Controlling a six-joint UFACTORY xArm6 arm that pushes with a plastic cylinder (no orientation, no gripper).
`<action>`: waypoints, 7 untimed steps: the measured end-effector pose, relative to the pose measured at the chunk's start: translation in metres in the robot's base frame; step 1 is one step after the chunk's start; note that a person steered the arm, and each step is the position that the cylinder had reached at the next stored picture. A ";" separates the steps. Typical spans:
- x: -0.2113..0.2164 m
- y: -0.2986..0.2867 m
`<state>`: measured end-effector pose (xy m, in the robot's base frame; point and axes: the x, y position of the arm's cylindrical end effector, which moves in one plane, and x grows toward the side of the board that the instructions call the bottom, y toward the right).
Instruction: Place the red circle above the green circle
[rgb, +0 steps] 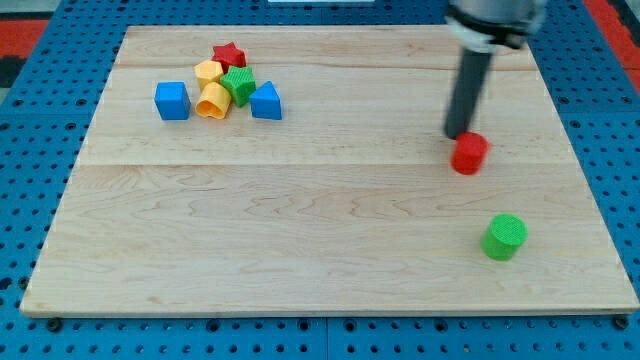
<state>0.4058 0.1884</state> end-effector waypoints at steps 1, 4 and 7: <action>0.008 0.025; -0.009 0.064; 0.031 0.027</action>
<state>0.4364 0.2155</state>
